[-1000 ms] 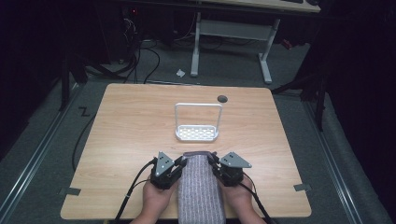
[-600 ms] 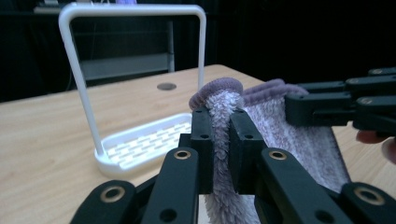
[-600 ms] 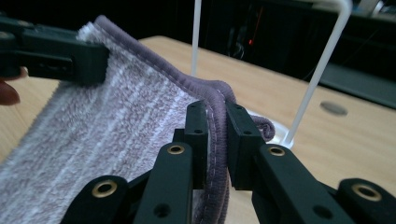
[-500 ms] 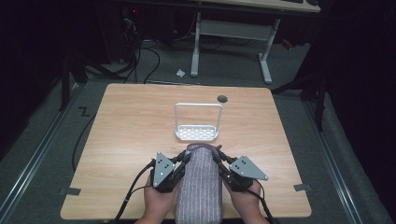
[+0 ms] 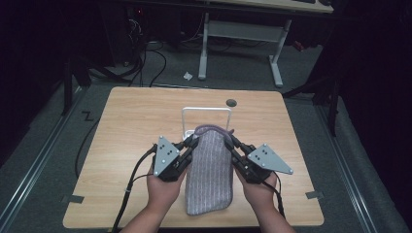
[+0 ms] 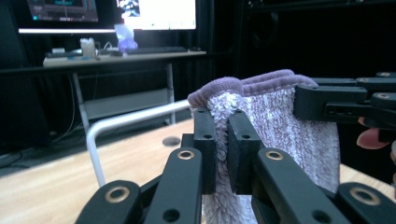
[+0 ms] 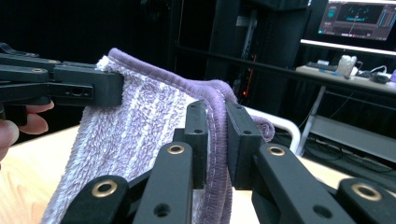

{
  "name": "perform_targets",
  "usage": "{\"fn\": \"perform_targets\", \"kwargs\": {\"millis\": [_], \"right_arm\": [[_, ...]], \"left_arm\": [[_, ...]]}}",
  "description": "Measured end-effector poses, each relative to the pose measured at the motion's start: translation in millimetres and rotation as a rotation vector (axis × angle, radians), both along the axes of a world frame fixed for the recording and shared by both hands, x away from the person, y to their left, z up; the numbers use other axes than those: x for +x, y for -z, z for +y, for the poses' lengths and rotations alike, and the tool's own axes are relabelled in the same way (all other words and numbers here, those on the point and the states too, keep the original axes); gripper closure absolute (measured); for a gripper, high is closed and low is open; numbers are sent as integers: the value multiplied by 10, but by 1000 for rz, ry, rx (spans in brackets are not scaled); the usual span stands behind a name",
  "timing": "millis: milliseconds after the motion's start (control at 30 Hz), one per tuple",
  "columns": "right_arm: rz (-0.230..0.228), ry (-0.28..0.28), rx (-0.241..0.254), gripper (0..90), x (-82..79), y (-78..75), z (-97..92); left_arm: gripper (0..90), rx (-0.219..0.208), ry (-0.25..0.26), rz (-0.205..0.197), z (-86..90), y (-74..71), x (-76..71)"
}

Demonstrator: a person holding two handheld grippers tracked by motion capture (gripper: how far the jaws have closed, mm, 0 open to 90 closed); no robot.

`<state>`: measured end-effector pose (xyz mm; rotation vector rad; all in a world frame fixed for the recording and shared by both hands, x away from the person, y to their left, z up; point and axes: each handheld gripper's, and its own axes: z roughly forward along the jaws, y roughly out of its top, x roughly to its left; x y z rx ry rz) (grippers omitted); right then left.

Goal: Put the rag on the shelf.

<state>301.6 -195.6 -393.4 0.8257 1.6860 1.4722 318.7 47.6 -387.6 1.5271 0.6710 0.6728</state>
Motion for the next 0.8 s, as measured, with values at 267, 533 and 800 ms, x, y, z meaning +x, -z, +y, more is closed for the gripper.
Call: {"fn": "perform_targets", "kwargs": {"millis": [267,533,800], "right_arm": [[-30,12,21,810,189,-281,-13],[-53,40,9,811,422,-474,-7],[-30,43,27,810,629,-552,-16]], "left_arm": [[848,-21,-33,-21,65,-206,244],[848,-1,-59,-63,55,-325,472],[848,-9,-60,-53,62,-432,663]]}}
